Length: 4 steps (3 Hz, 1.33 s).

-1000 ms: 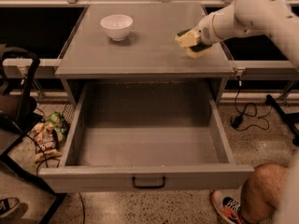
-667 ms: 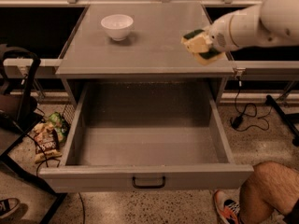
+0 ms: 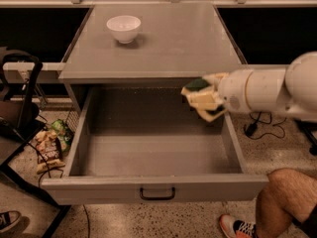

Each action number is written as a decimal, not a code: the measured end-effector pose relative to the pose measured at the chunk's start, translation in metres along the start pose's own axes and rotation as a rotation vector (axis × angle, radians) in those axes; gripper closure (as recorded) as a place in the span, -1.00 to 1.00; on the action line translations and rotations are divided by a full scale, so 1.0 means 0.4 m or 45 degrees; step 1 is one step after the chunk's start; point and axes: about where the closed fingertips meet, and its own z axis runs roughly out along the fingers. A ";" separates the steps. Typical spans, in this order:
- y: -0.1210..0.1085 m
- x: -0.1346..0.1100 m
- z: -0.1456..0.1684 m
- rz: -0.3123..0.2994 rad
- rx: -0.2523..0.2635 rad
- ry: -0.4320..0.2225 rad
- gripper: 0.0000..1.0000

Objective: Place sponge into top drawer

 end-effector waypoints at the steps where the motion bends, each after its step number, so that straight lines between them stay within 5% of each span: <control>1: 0.112 0.102 0.083 0.069 -0.069 -0.004 1.00; 2: 0.145 0.150 0.191 0.108 -0.111 0.023 1.00; 4: 0.040 0.233 0.387 0.006 -0.030 0.087 1.00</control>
Offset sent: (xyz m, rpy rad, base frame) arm 0.0036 0.0948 -0.1477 0.0682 0.1614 0.0473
